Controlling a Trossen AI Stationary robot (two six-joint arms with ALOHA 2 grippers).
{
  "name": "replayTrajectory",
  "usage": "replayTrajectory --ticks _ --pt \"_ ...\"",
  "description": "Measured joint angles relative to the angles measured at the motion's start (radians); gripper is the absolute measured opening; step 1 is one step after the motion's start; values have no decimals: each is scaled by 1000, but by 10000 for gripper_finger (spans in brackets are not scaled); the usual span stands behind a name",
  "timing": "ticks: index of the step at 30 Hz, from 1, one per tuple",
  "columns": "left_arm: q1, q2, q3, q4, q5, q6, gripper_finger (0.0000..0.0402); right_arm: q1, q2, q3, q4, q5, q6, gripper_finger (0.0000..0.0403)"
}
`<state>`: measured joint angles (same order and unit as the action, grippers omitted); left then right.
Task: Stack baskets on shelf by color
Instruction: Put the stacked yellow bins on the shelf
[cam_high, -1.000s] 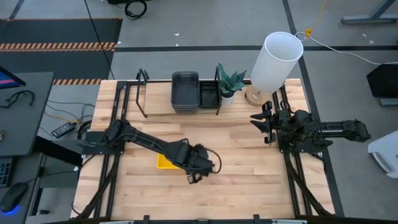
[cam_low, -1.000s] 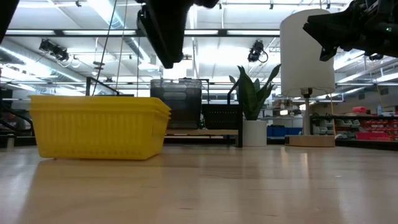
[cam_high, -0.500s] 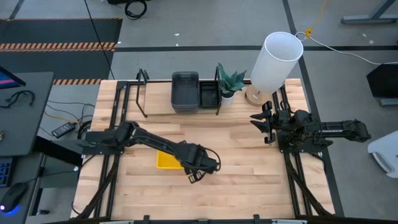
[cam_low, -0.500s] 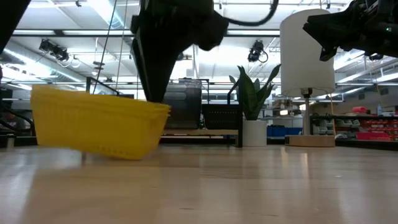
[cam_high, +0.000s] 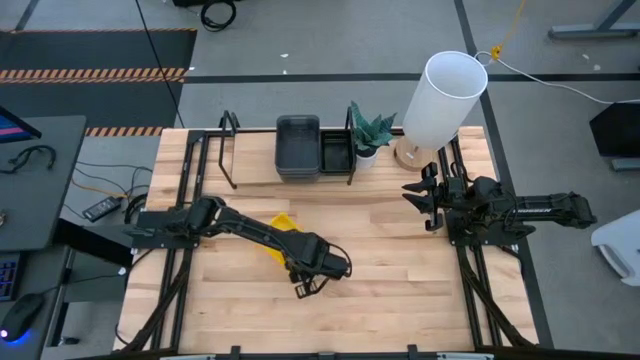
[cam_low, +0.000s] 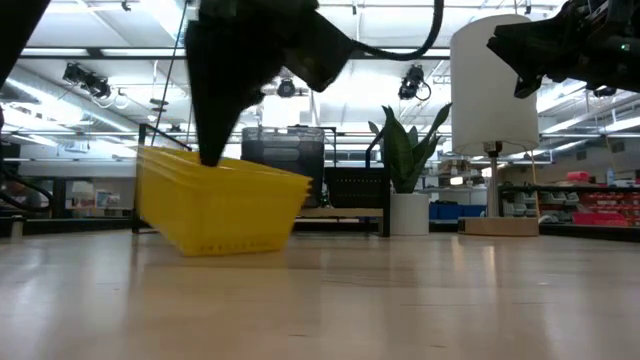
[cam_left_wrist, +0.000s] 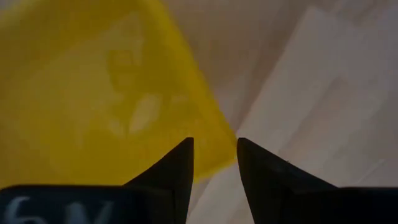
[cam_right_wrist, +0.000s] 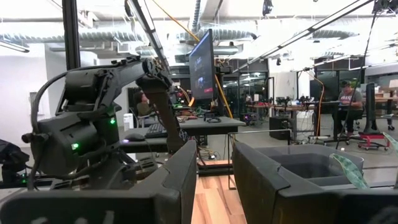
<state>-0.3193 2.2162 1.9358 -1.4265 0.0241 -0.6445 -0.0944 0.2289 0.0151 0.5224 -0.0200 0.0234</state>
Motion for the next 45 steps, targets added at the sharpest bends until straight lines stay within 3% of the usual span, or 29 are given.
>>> replayTrajectory --ticks 5,17,22,32,45 --pt "-24 0 0 -87 -2 11 118 0 0 0 0 0 0 109" --pt "-26 -7 0 -106 -59 48 118 0 0 0 0 0 0 109" --pt "-26 -7 8 -102 -128 51 148 0 0 0 0 0 0 109" --pt "-26 -8 57 -41 -146 74 215 0 0 0 0 0 0 109" --pt "-17 -3 -78 104 -207 126 188 0 0 0 0 0 0 109"
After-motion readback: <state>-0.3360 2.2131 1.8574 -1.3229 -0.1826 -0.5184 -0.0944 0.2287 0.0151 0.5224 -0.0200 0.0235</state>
